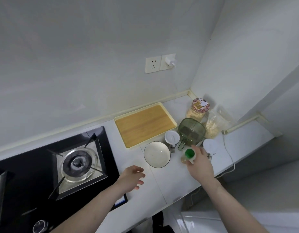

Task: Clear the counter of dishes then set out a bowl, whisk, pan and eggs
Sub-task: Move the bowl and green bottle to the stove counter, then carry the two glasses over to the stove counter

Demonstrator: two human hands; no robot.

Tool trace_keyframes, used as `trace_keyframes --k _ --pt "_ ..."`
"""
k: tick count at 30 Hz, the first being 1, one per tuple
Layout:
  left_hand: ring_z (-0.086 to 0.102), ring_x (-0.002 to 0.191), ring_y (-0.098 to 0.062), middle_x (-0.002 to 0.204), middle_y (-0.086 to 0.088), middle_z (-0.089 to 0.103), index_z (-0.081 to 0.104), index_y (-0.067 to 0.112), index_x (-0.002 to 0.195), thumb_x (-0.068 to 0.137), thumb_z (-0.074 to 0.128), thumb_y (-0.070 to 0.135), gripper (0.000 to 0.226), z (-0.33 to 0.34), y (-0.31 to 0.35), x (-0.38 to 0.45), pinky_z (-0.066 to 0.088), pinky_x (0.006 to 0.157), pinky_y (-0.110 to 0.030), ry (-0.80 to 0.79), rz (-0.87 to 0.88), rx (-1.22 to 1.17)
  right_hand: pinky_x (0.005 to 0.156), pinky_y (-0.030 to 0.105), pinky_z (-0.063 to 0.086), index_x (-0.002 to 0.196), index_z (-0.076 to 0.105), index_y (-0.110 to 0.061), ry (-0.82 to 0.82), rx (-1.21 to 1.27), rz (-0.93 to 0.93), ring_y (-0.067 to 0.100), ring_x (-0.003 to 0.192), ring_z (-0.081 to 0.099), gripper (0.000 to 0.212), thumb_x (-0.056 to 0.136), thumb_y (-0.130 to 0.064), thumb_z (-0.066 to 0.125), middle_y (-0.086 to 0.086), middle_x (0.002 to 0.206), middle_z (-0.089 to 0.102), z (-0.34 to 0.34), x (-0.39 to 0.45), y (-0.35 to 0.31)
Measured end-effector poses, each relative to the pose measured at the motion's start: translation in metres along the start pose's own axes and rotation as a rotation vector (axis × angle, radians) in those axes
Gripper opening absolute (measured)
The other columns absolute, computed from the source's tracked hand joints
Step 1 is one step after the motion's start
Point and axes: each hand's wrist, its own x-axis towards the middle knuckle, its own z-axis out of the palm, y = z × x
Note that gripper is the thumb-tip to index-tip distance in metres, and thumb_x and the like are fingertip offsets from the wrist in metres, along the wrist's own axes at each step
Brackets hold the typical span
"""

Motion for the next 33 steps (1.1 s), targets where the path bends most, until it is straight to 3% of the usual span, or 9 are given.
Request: trace_keyframes --k 4,6,9,13,15,18,21,26,33 --pt "0.073 0.086 -0.011 0.11 0.009 0.071 0.066 0.034 0.108 0.093 0.061 0.03 0.016 -0.021 -0.025 -0.035 0.058 0.07 -0.034 0.049 0.14 0.115 0.072 0.031 0.052 0.136 0.05 -0.032 0.035 0.183 -0.137 0.005 0.086 0.066 0.055 0.088 -0.018 0.074 -0.015 0.135 0.046 0.013 -0.051 -0.032" --pt "0.07 0.083 -0.008 0.109 0.013 0.07 0.067 0.037 0.106 0.093 0.062 0.033 0.015 -0.031 -0.038 -0.057 0.059 0.071 -0.035 0.117 0.165 0.157 0.076 0.027 0.054 0.132 0.053 -0.036 -0.066 0.244 -0.19 -0.001 0.09 0.064 0.051 0.088 -0.02 0.074 -0.02 0.129 0.05 0.024 -0.075 -0.05" --pt "0.065 0.073 0.0 0.106 0.018 0.071 0.068 0.036 0.105 0.095 0.061 0.028 0.014 -0.043 -0.051 -0.093 0.053 0.062 -0.022 0.233 0.199 0.229 0.079 0.025 0.057 0.128 0.056 -0.039 -0.238 0.297 -0.277 -0.003 0.097 0.063 0.044 0.089 -0.025 0.072 -0.024 0.126 0.056 0.039 -0.099 -0.074" --pt "0.066 0.086 -0.001 0.108 0.019 0.069 0.066 0.033 0.112 0.096 0.063 0.025 0.018 -0.056 -0.066 -0.131 0.055 0.082 -0.022 0.379 0.203 0.254 0.082 0.016 0.053 0.13 0.056 -0.039 -0.486 0.238 -0.46 -0.005 0.106 0.059 0.039 0.094 -0.029 0.067 -0.027 0.125 0.056 0.051 -0.109 -0.113" --pt "0.065 0.09 0.001 0.112 0.022 0.066 0.065 0.034 0.117 0.096 0.065 0.028 0.022 -0.056 -0.081 -0.154 0.054 0.085 -0.02 0.499 0.177 0.22 0.081 0.011 0.049 0.13 0.055 -0.042 -0.593 0.174 -0.567 -0.005 0.104 0.059 0.038 0.095 -0.031 0.066 -0.028 0.119 0.055 0.057 -0.109 -0.133" --pt "0.064 0.097 0.006 0.116 0.025 0.064 0.063 0.035 0.12 0.096 0.065 0.031 0.024 -0.051 -0.108 -0.192 0.051 0.084 -0.015 0.643 0.135 0.142 0.09 0.018 0.05 0.13 0.057 -0.04 -0.709 0.123 -0.721 -0.003 0.109 0.058 0.038 0.095 -0.03 0.066 -0.025 0.122 0.057 0.074 -0.119 -0.158" --pt "0.064 0.102 0.004 0.12 0.027 0.062 0.062 0.036 0.12 0.096 0.064 0.033 0.025 -0.044 -0.135 -0.23 0.054 0.086 -0.021 0.769 0.068 0.06 0.093 0.024 0.052 0.13 0.056 -0.044 -0.829 0.082 -0.842 -0.004 0.113 0.056 0.039 0.094 -0.035 0.065 -0.027 0.127 0.055 0.095 -0.142 -0.173" --pt "0.06 0.106 0.005 0.121 0.025 0.059 0.06 0.038 0.124 0.095 0.061 0.039 0.029 -0.028 -0.187 -0.306 0.052 0.091 -0.024 0.973 -0.039 0.024 0.098 0.026 0.052 0.131 0.055 -0.046 -0.993 0.007 -1.028 -0.006 0.116 0.054 0.041 0.092 -0.038 0.065 -0.029 0.128 0.052 0.121 -0.208 -0.202" --pt "0.057 0.106 0.011 0.123 0.029 0.059 0.061 0.039 0.119 0.093 0.065 0.033 0.027 -0.006 -0.283 -0.428 0.051 0.09 -0.02 1.302 -0.157 -0.211 0.1 0.026 0.05 0.13 0.057 -0.043 -1.139 -0.08 -1.346 -0.004 0.117 0.054 0.04 0.091 -0.037 0.065 -0.027 0.129 0.054 0.15 -0.337 -0.258"
